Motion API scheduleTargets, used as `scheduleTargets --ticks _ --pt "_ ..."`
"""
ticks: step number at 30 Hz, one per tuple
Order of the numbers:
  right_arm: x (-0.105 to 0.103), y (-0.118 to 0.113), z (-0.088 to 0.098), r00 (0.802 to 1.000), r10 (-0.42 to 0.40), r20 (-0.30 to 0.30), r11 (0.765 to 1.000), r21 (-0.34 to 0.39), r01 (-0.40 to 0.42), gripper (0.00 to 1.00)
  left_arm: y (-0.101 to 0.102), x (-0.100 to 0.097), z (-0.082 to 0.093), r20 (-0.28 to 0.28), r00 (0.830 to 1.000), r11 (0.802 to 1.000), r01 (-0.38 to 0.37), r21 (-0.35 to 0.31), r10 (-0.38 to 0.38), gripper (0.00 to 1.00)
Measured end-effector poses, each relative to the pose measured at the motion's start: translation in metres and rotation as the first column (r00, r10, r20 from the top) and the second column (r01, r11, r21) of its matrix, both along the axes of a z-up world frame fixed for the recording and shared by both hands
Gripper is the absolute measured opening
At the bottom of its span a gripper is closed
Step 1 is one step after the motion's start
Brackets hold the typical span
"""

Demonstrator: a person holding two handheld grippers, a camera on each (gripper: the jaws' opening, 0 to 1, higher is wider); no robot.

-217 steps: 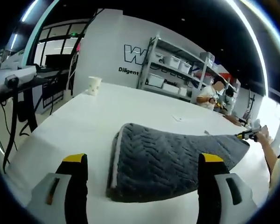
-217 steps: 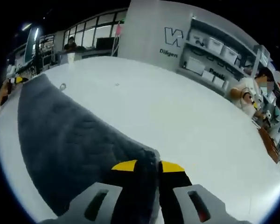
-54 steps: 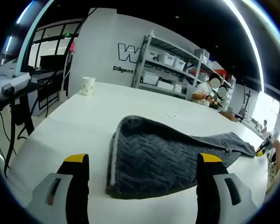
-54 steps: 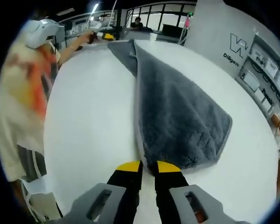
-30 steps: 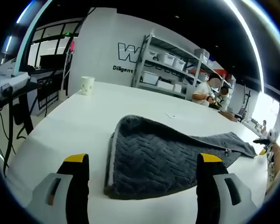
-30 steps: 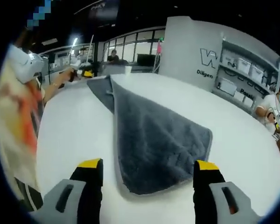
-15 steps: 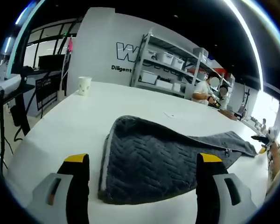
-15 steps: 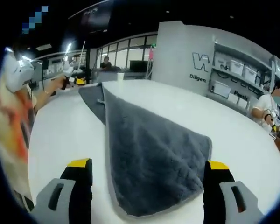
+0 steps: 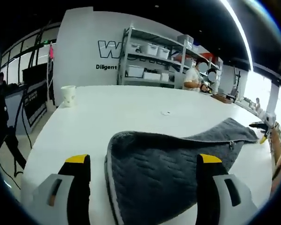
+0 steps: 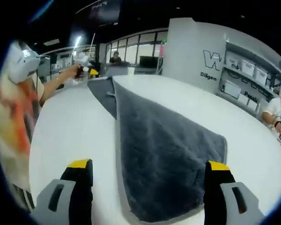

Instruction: Open the folded towel by lifting each exposed corner and separating the folded layers until the towel lies flat within the target outline without major curled edges

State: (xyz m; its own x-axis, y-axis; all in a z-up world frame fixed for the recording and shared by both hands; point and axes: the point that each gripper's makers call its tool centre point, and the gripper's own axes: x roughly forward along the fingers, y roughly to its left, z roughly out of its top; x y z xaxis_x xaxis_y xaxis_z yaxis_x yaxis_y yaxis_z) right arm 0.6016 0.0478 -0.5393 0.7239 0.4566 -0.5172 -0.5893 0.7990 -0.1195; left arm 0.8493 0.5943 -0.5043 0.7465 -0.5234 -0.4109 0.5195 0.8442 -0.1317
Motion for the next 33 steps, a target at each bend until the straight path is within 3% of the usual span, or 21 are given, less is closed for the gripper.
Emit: scheduleTargets --ticks 3,10,16,19,25,30,33 --pt "-0.002 -0.001 0.0 1.0 -0.002 -0.003 1.0 -0.006 0.002 0.99 -0.004 0.011 -0.004 -0.006 1.0 0.999 0.03 0.011 -0.03 0.91" --pt "-0.006 0.0 0.003 1.0 -0.006 -0.002 1.0 -0.01 0.006 0.99 -0.017 0.034 -0.007 0.015 0.992 0.987 0.123 0.104 -0.126 0.9" --pt "-0.011 0.0 0.003 1.0 -0.023 0.001 1.0 -0.007 0.023 0.99 -0.016 0.054 -0.01 -0.009 0.989 0.984 0.146 0.103 -0.146 0.8" --pt "-0.014 0.002 0.001 1.0 -0.023 0.001 1.0 0.005 0.023 0.99 -0.015 0.059 -0.012 -0.02 0.988 0.985 0.152 0.086 -0.151 0.72" --pt "-0.017 -0.003 -0.003 0.999 -0.051 -0.005 0.999 0.0 0.051 0.99 -0.015 0.059 -0.014 -0.024 0.986 0.984 0.166 0.071 -0.164 0.45" --pt "-0.016 -0.003 -0.004 0.998 -0.055 -0.003 0.998 0.01 0.055 0.98 -0.012 0.058 -0.019 -0.016 0.988 0.979 0.153 0.136 -0.153 0.28" --pt "-0.016 -0.003 -0.005 0.999 -0.049 -0.003 0.999 0.005 0.049 0.97 -0.014 0.054 -0.017 -0.004 0.986 0.973 0.165 0.16 -0.166 0.24"
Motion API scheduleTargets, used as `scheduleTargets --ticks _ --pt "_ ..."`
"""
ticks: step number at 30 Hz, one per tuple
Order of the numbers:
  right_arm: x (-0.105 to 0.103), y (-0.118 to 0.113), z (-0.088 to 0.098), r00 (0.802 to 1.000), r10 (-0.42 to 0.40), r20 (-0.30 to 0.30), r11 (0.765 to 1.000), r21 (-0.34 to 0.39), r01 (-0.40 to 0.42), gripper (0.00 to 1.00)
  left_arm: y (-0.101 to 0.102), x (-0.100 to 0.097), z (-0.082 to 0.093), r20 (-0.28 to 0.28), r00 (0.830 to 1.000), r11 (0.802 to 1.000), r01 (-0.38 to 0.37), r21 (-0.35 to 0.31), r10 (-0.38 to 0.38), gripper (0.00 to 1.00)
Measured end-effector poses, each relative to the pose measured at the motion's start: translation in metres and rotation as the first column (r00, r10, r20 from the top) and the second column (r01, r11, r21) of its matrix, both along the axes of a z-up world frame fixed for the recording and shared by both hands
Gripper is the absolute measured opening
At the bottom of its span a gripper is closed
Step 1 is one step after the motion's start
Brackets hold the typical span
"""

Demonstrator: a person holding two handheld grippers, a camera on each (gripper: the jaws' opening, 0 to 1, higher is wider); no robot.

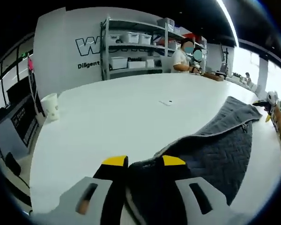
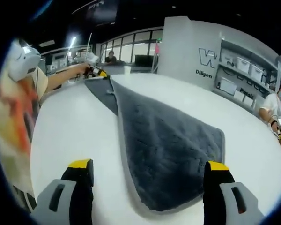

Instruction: Open the folded towel by lifting each exposed corner and separating the folded layers until the towel lies flat within the target outline without major curled edges

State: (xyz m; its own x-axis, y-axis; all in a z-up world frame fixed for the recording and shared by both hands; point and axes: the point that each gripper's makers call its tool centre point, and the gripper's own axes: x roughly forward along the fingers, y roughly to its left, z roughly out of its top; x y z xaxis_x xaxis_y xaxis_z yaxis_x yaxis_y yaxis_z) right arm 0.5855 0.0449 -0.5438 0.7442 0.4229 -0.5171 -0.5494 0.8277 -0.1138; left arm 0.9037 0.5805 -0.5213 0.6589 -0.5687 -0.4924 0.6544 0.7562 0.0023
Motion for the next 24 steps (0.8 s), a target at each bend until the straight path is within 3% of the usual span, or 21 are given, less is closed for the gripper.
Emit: scheduleTargets --ticks 7,14,24 --pt "-0.001 0.0 -0.001 1.0 0.004 0.0 1.0 -0.006 -0.004 0.96 -0.01 -0.011 0.009 0.019 0.998 0.999 0.053 0.005 -0.053 0.06" --pt "-0.002 -0.002 0.002 1.0 0.003 0.011 1.0 -0.012 -0.003 0.95 -0.025 -0.032 0.028 0.014 0.996 0.994 0.092 -0.063 -0.091 0.04" --pt "-0.003 -0.004 0.002 1.0 0.005 0.01 1.0 -0.025 -0.005 0.94 -0.041 -0.077 0.05 0.037 0.992 0.992 0.124 -0.028 -0.123 0.04"
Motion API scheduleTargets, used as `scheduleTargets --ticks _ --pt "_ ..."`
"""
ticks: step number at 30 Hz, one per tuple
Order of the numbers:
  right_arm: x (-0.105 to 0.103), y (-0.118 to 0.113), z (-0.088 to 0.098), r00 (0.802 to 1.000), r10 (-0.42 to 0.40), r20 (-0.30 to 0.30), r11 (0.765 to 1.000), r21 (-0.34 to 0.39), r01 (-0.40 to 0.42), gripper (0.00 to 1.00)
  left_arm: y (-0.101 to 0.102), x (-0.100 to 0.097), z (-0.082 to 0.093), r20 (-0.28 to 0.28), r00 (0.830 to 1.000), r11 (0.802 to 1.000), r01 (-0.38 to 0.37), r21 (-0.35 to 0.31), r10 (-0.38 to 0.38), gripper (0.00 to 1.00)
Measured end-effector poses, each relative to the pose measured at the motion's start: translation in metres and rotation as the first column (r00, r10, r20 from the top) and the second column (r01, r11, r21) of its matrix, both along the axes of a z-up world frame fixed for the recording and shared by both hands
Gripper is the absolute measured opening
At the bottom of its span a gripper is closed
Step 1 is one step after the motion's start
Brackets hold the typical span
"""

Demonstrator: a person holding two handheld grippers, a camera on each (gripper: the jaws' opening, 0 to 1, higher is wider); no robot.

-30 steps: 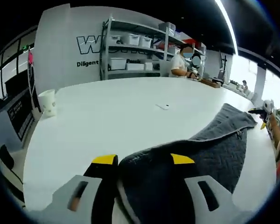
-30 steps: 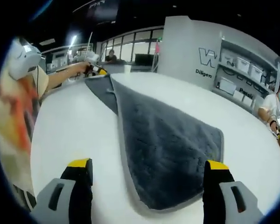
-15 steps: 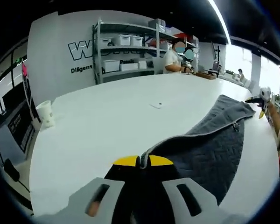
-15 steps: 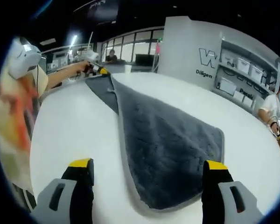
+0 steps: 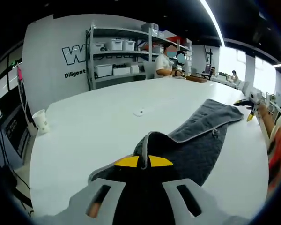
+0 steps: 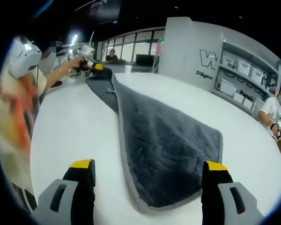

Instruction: Open the folded towel by lifting each exposed corner and separating the folded layers until the towel lies flat within the target outline without major curled edges

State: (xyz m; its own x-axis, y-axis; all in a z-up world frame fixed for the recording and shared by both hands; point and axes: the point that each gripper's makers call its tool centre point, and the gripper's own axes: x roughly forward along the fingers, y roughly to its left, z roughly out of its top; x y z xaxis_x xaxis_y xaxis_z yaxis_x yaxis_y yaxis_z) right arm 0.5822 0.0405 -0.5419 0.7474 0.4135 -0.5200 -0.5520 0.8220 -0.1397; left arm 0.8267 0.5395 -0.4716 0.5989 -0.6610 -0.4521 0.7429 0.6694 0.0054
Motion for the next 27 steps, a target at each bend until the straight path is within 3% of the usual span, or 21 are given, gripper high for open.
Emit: scheduleTargets --ticks 9,16,21,27 --pt "-0.001 0.001 0.002 1.0 0.011 -0.001 1.0 -0.009 -0.011 0.95 -0.012 -0.046 0.02 0.021 0.998 0.998 0.06 0.024 -0.06 0.04" --pt "-0.002 -0.002 0.0 1.0 0.009 -0.006 1.0 -0.016 -0.01 0.96 -0.012 -0.088 0.018 -0.001 0.992 0.991 0.128 0.045 -0.128 0.04" --pt "-0.002 0.0 -0.001 1.0 0.013 -0.006 1.0 -0.017 -0.013 0.95 -0.006 -0.116 0.016 -0.024 0.986 0.986 0.164 0.032 -0.163 0.04" --pt "-0.002 0.0 -0.002 1.0 0.021 -0.01 0.999 -0.027 -0.022 0.95 0.012 -0.134 0.017 -0.035 0.986 0.987 0.161 -0.001 -0.161 0.05"
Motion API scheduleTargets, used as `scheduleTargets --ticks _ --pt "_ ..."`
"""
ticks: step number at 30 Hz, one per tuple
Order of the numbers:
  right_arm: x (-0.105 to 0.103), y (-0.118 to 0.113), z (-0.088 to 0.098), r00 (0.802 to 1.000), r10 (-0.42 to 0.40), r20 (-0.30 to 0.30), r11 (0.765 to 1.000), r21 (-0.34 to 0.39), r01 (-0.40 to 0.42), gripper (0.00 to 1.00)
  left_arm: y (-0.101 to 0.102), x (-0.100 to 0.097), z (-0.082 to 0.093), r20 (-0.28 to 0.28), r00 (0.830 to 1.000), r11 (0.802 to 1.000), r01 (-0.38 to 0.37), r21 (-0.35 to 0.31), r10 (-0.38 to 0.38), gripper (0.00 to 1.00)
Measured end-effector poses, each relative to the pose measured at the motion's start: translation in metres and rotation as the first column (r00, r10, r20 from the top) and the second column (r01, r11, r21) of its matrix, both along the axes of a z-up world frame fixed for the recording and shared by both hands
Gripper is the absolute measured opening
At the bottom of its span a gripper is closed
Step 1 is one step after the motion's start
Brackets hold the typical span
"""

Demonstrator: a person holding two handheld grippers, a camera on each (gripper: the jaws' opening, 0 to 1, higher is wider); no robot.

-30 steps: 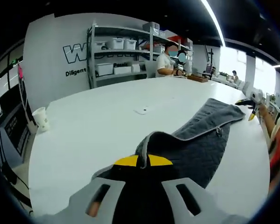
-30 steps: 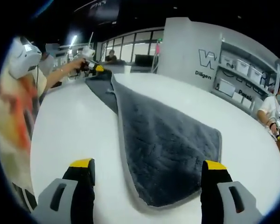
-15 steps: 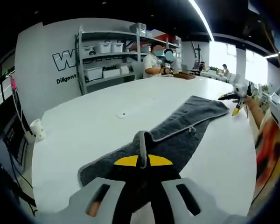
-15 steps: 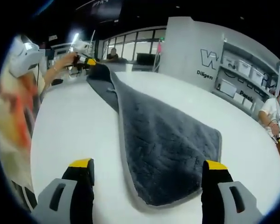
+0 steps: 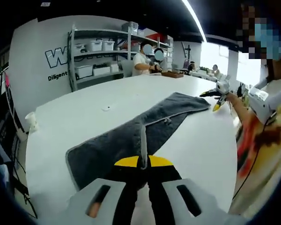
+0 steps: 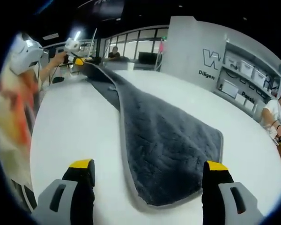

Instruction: Open the folded towel by lifting each exposed corner and separating the folded layers until the towel lies flat within the target outline without major curled edges

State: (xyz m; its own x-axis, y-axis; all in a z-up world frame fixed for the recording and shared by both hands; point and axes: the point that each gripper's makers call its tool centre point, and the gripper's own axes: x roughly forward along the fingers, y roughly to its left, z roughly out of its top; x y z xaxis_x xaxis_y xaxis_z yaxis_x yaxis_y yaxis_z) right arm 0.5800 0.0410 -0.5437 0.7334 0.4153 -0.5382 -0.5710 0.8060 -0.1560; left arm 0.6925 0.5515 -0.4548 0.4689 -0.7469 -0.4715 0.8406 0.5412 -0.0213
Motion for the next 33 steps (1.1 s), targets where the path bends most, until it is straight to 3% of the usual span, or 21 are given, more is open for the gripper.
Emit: scheduleTargets --ticks 4,8,10,17,25,29,33 --pt "-0.001 0.0 0.001 1.0 0.002 0.001 1.0 -0.005 -0.002 0.95 0.009 -0.01 -0.002 -0.007 1.0 1.0 -0.004 -0.003 0.004 0.05" --pt "-0.001 0.0 0.003 1.0 0.003 0.003 1.0 -0.011 -0.003 0.95 0.017 -0.019 -0.015 -0.032 0.999 0.999 -0.001 0.054 0.003 0.05" --pt "-0.001 0.001 0.003 1.0 0.005 0.003 1.0 -0.014 -0.005 0.95 0.018 -0.028 -0.025 -0.076 0.997 0.996 0.018 0.085 -0.012 0.05" --pt "0.0 0.004 0.003 1.0 0.019 0.004 0.999 -0.026 -0.019 0.95 0.014 -0.038 -0.044 -0.081 0.995 0.984 0.067 0.164 -0.054 0.05" --pt "-0.002 0.006 0.001 1.0 0.026 -0.005 0.999 -0.032 -0.027 0.95 0.016 -0.044 -0.064 -0.115 0.992 0.981 0.081 0.179 -0.061 0.06" --pt "-0.002 0.007 -0.001 1.0 0.026 -0.009 0.999 -0.033 -0.027 0.95 0.014 -0.047 -0.07 -0.132 0.99 0.985 0.062 0.159 -0.041 0.17" --pt "-0.002 0.009 -0.004 0.999 0.036 -0.019 0.998 -0.042 -0.037 0.95 0.008 -0.054 -0.068 -0.12 0.99 0.985 0.096 0.147 -0.078 0.26"
